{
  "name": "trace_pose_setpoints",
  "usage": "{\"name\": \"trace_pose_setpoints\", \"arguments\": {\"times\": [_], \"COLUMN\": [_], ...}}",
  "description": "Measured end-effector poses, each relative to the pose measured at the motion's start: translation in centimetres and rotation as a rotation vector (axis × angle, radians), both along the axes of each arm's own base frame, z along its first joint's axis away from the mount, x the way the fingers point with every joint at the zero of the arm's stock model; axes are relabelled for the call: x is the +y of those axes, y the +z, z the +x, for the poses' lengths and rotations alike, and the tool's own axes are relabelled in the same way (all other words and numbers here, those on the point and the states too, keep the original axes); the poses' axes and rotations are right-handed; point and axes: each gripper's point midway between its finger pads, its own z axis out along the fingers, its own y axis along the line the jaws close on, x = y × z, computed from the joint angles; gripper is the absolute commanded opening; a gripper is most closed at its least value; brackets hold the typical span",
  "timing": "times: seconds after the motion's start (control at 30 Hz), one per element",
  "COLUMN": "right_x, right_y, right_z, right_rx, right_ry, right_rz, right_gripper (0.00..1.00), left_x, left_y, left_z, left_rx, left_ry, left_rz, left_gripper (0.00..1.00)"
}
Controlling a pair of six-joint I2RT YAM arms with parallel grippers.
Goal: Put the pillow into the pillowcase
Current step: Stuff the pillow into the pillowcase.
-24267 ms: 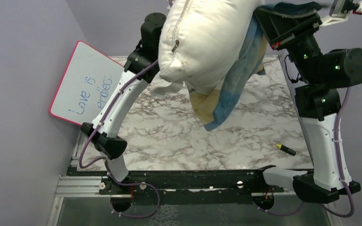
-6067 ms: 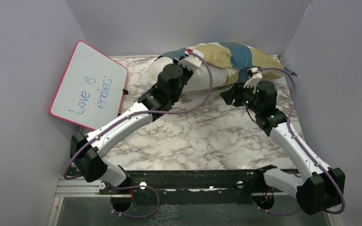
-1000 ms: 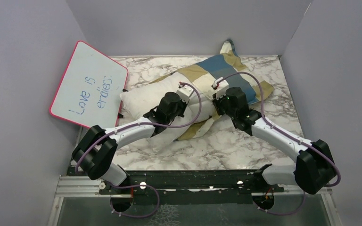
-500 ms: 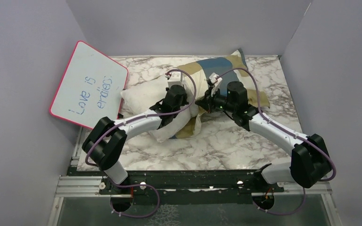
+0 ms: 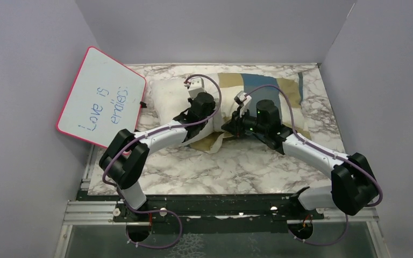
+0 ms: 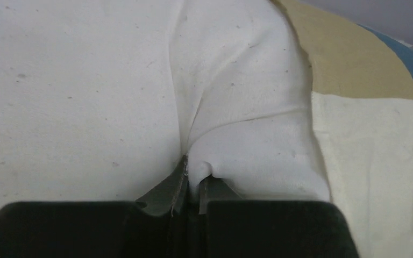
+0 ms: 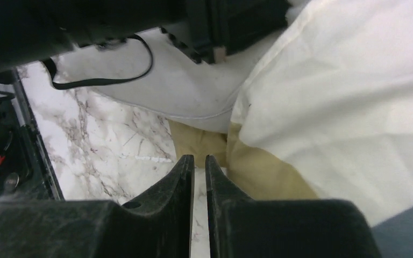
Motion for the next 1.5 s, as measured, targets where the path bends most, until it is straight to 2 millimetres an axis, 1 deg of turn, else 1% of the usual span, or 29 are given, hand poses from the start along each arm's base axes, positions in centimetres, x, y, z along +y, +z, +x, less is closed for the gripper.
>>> {"name": "trace_pose_setpoints", "arguments": {"times": [0.07, 0.1, 0.17, 0.2, 0.23, 0.27, 0.3, 0.37, 0.4, 0.43, 0.5, 0.57, 0.63, 0.67, 0.73, 0.77, 0.8, 0.83, 0.87, 0.93, 0.97, 1.03, 1.17, 1.27, 1.33, 1.4, 1.5], "right_x": [-0.5, -0.8, -1.7, -2.0, -2.3, -2.7, -3.2, -3.8, -4.0, -4.3, -4.7, -4.8, -4.4, -4.2, -3.9, -3.6, -3.4, -3.0, -2.6, -1.7, -1.5, -1.3, -1.7, -1.8, -1.8, -2.0, -2.1], "right_y": [-0.6, -0.7, -0.2, 0.2, 0.7, 1.2, 1.6, 1.8, 1.7, 1.5, 1.0, 1.6, 3.5, 4.7, 7.1, 8.2, 9.0, 9.7, 10.0, 9.4, 9.0, 7.4, 3.7, 1.6, 1.3, 1.4, 2.2], "right_z": [0.0, 0.0, -0.2, -0.3, -0.4, -0.4, -0.3, -0.1, 0.0, 0.1, 0.3, 1.1, 2.6, 3.4, 5.0, 5.8, 6.7, 7.5, 8.3, 9.6, 10.1, 11.5, 13.3, 14.5, 15.2, 15.7, 15.5], "right_rx": [0.055, 0.079, 0.116, 0.123, 0.127, 0.130, 0.135, 0.135, 0.135, 0.141, 0.162, 0.172, 0.152, 0.134, 0.088, 0.062, 0.038, 0.015, -0.005, -0.032, -0.045, -0.076, -0.123, -0.155, -0.187, -0.226, -0.292], "right_ry": [-0.062, -0.096, -0.165, -0.184, -0.210, -0.235, -0.270, -0.312, -0.329, -0.345, -0.374, -0.399, -0.430, -0.447, -0.488, -0.508, -0.534, -0.557, -0.577, -0.609, -0.627, -0.667, -0.697, -0.708, -0.734, -0.773, -0.809], "right_rz": [-0.012, -0.014, -0.012, -0.004, 0.008, 0.017, 0.025, 0.024, 0.018, 0.007, -0.028, -0.053, -0.055, -0.052, -0.046, -0.045, -0.052, -0.066, -0.085, -0.146, -0.176, -0.264, -0.440, -0.548, -0.604, -0.656, -0.723], "right_gripper": [0.28, 0.30, 0.32, 0.34, 0.38, 0.40, 0.40, 0.41, 0.41, 0.41, 0.41, 0.42, 0.45, 0.47, 0.51, 0.53, 0.55, 0.56, 0.57, 0.57, 0.58, 0.58, 0.59, 0.59, 0.59, 0.58, 0.57], "left_x": [-0.4, -0.6, -0.9, -1.0, -1.0, -0.6, -0.2, 1.0, 1.9, 3.4, 6.4, 9.5, 12.2, 13.9, 16.3, 17.1, 18.0, 18.3, 18.7, 18.9, 18.7, 18.3, 17.8, 17.4, 17.2, 17.0, 16.7], "left_y": [0.5, 0.9, 2.0, 2.5, 3.2, 4.3, 5.2, 7.6, 8.8, 10.2, 11.8, 12.3, 11.7, 10.9, 9.4, 8.7, 7.6, 7.2, 6.3, 5.0, 4.1, 2.5, -0.4, -1.2, -1.1, -1.0, -1.1], "left_z": [-0.3, -0.6, -1.5, -1.9, -2.2, -2.8, -3.1, -4.0, -4.3, -4.7, -4.8, -4.7, -4.5, -4.3, -4.0, -4.0, -3.9, -3.8, -3.8, -3.8, -4.0, -4.4, -5.7, -6.1, -6.0, -6.0, -6.0], "left_rx": [-0.001, -0.004, -0.008, -0.008, -0.012, -0.022, -0.032, -0.059, -0.074, -0.087, -0.104, -0.092, -0.058, -0.027, 0.030, 0.059, 0.102, 0.117, 0.146, 0.184, 0.207, 0.248, 0.322, 0.337, 0.327, 0.316, 0.308], "left_ry": [-0.036, -0.060, -0.114, -0.133, -0.150, -0.165, -0.173, -0.181, -0.182, -0.181, -0.151, -0.113, -0.077, -0.054, -0.023, -0.019, -0.025, -0.027, -0.036, -0.059, -0.075, -0.103, -0.145, -0.167, -0.178, -0.186, -0.194], "left_rz": [-0.028, -0.043, -0.058, -0.064, -0.066, -0.059, -0.054, -0.054, -0.055, -0.053, -0.041, -0.019, 0.006, 0.025, 0.047, 0.052, 0.050, 0.047, 0.038, 0.022, 0.014, 0.003, -0.009, -0.021, -0.029, -0.037, -0.055], "left_gripper": [0.38, 0.50, 0.61, 0.65, 0.67, 0.68, 0.68, 0.68, 0.68, 0.69, 0.70, 0.72, 0.75, 0.75, 0.75, 0.75, 0.75, 0.74, 0.74, 0.72, 0.71, 0.70, 0.70, 0.69, 0.69, 0.69, 0.69]}}
